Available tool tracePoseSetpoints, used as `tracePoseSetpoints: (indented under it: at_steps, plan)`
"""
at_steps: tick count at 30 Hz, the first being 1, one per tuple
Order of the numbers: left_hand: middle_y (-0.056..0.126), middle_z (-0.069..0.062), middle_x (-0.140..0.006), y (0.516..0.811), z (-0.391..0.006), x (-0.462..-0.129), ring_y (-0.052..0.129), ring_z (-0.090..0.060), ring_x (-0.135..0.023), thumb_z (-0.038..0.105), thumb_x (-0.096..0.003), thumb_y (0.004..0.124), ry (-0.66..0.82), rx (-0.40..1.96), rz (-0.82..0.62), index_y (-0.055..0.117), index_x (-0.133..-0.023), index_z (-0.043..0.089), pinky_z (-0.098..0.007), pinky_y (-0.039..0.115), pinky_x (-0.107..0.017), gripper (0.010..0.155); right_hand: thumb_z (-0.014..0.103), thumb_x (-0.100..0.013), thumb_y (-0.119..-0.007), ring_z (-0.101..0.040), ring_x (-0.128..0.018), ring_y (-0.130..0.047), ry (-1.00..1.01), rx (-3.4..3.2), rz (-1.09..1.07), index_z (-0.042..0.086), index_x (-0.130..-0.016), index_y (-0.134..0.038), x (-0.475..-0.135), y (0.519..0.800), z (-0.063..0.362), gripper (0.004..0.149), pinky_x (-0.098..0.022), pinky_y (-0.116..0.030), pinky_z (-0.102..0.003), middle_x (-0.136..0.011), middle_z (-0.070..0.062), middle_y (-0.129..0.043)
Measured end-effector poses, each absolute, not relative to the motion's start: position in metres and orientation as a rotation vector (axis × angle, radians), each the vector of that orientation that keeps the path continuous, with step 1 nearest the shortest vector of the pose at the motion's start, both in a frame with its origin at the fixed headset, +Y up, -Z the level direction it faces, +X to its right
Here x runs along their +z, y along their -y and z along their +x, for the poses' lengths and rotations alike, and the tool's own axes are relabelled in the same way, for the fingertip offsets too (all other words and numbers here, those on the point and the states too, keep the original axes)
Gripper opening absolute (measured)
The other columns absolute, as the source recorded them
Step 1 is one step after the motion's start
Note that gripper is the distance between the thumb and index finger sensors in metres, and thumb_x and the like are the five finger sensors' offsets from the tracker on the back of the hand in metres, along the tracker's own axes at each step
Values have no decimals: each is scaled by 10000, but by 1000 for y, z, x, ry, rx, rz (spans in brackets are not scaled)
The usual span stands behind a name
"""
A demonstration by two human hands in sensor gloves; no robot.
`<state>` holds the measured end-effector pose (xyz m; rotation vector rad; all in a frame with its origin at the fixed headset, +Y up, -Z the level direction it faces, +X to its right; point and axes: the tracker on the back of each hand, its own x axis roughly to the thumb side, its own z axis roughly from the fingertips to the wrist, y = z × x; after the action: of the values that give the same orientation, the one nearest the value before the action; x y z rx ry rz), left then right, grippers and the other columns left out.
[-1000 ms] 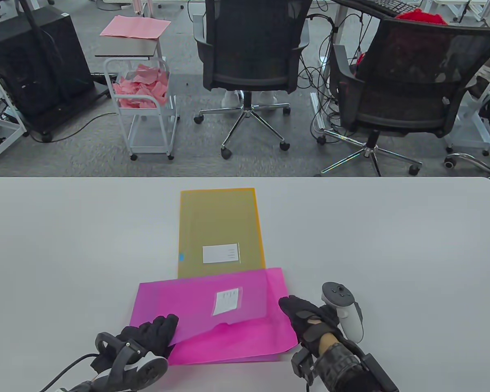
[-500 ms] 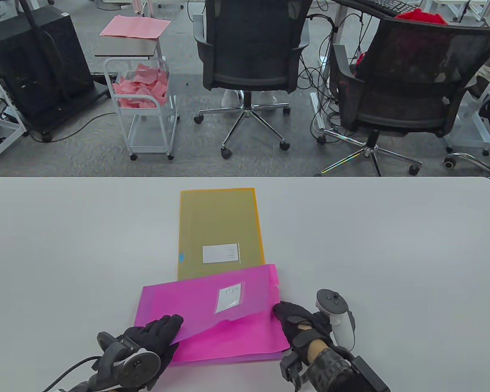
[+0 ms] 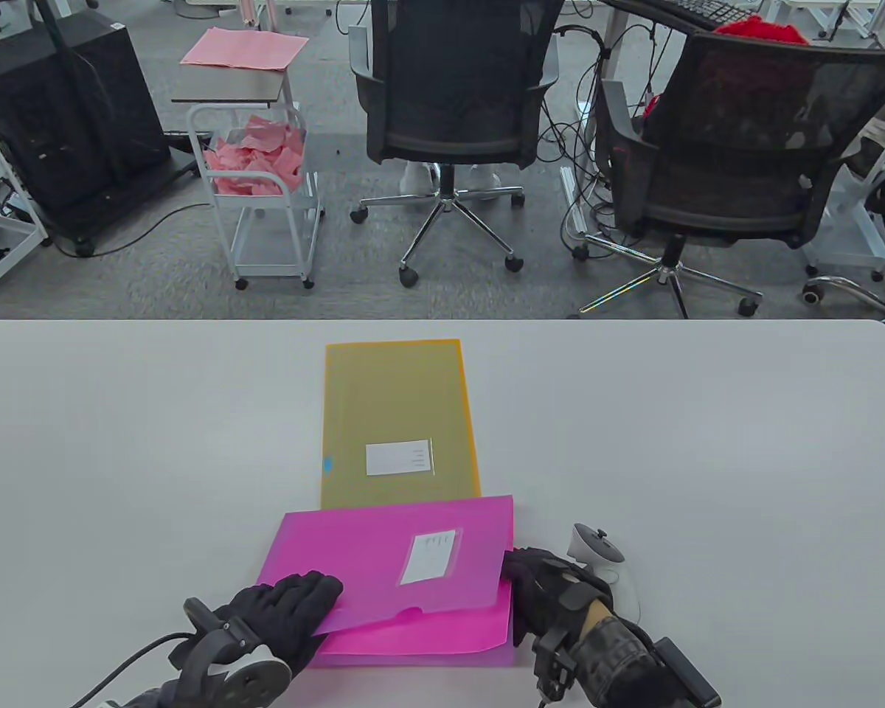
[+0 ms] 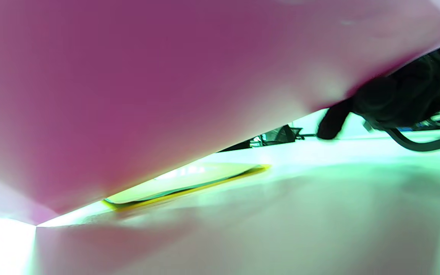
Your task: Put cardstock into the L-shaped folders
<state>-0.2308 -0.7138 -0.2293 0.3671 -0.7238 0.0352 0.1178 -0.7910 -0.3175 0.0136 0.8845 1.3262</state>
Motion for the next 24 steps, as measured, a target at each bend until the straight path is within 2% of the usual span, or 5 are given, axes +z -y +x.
tracePoseSetpoints:
  at_steps: [4,9,16,20,24]
  plan:
    - [920,-55,-862,718,-227,-230,1070,-319,-694,561,-410,600,729,53,297,704,-920,285,-493,898,-457,590,368,-443,-771,-171,-146,-1032,-782,1601,-94,72,-756,-672,-320,778,123,442,-29,-877,-241,-391,-113,-1004]
    - [557,-83,-1137,734,-233,-244,713,-431,-1026,865,-260,474,690,-21,-20,446,-1061,355,-604,708,-655,950,357,-447,-777,-201,-169,-1021,-697,1559,6,71,-759,-671,-326,773,129,436,-54,-872,-266,-409,-137,-992]
    - [358,-203,-1122,733,-279,-271,667,-454,-1019,749,-376,592,178,361,-108,166,-1057,176,-594,695,-646,987,354,-443,-772,-241,-214,-1011,-629,1533,180,101,-776,-680,-339,771,141,429,-95,-865,-295,-449,-158,-984]
    - [732,-122,-989,736,-304,-279,1042,-308,-724,680,-383,708,35,777,-185,261,-1045,125,-493,850,-500,973,348,-426,-781,-264,-223,-1005,-645,1489,276,113,-769,-704,-342,768,142,422,-106,-859,-313,-455,-170,-986]
    - [1045,22,-569,738,-312,-288,1099,-203,-113,529,-412,805,92,1170,-415,611,-973,214,-351,883,-54,672,361,-439,-767,-274,-253,-1007,-692,1504,297,95,-771,-694,-345,769,143,432,-126,-863,-316,-487,-162,-985]
